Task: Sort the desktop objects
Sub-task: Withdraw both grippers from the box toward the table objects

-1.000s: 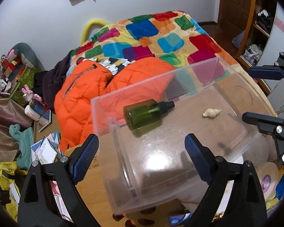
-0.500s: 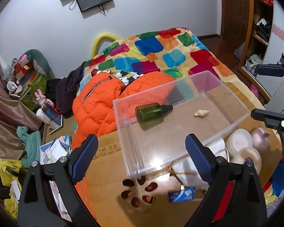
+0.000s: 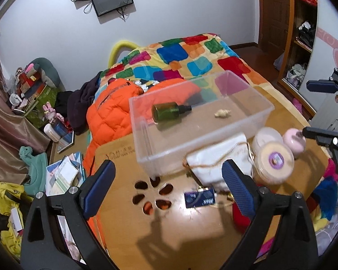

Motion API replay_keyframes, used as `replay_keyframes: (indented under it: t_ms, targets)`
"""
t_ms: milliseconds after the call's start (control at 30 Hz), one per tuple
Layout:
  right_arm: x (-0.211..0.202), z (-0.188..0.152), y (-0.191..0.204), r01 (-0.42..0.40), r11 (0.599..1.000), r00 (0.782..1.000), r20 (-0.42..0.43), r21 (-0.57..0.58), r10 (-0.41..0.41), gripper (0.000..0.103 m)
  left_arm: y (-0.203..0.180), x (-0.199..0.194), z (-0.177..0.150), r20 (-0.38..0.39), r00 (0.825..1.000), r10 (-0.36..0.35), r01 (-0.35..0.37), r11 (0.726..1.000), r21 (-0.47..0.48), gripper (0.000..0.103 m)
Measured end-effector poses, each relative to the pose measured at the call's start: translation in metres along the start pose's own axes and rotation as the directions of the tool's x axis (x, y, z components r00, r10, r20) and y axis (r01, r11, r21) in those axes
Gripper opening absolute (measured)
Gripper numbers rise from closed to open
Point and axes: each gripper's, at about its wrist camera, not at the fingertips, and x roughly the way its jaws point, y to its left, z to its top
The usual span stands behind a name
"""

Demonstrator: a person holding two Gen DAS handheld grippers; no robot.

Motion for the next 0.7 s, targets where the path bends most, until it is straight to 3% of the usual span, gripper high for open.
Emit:
replay_keyframes:
  t_ms: [400,533,700]
  targets:
    - [0.005,-0.045,-0.005,0.023,0.998,0.999,-0.048,0.058,-0.020,0.071,-0.002,0.012,-0.041,-0.026,0.999,-0.036,0.034,0.996,-0.077,0.096]
    - [0.009,-0.058,-0.006,0.063,0.993,0.998,-0.036,0.096,-0.060,0.072,-0.005,0.023,-0.052,-0.042,0.998,-0.052,0.048,0.995,-0.092,0.096]
    - [0.015,-0.072,-0.004,0.096,0.988,0.995,-0.035,0.117,-0.092,0.080,-0.013,0.039,-0.062,-0.059,0.997,-0.053,0.047,0.995,-0.089,0.096]
